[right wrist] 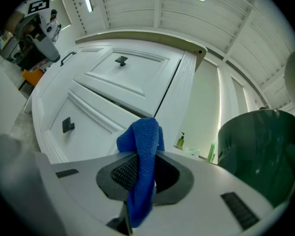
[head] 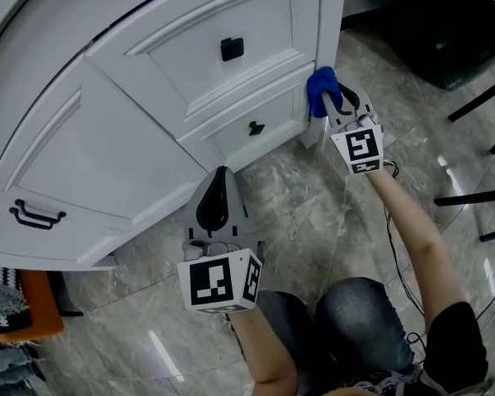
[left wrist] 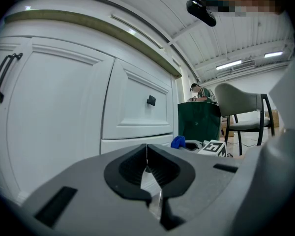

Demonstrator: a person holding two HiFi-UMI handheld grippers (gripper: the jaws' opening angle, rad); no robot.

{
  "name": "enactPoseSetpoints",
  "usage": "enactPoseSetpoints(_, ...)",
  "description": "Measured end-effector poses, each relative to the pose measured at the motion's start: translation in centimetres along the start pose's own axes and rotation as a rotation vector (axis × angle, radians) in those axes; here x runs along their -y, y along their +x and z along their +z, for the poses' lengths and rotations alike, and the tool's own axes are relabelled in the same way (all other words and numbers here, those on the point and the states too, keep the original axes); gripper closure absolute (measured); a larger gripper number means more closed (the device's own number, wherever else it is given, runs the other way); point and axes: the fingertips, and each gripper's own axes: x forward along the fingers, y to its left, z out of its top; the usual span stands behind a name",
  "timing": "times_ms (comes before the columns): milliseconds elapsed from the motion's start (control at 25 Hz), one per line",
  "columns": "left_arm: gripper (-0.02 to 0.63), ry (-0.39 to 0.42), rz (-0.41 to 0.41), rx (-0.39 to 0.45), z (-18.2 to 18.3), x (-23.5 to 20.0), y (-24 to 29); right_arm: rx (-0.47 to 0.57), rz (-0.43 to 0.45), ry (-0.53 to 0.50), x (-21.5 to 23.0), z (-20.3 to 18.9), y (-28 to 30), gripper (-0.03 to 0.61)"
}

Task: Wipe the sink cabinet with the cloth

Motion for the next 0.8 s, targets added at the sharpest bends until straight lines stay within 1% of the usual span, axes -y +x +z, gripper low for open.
enactPoseSetpoints(360,0.607,0.003,-0.003,0.0,0.0,0.1,0.0,-0.125,0.015,-0.042,-2.1,-5.4,-0.4,0.518)
enactPoseSetpoints(800,0.607,0.005,-0.008,-0.005,-0.2,0.0,0.1,-0.274,0.029,0.006,-4.6,-10.8,-1.0,0.518)
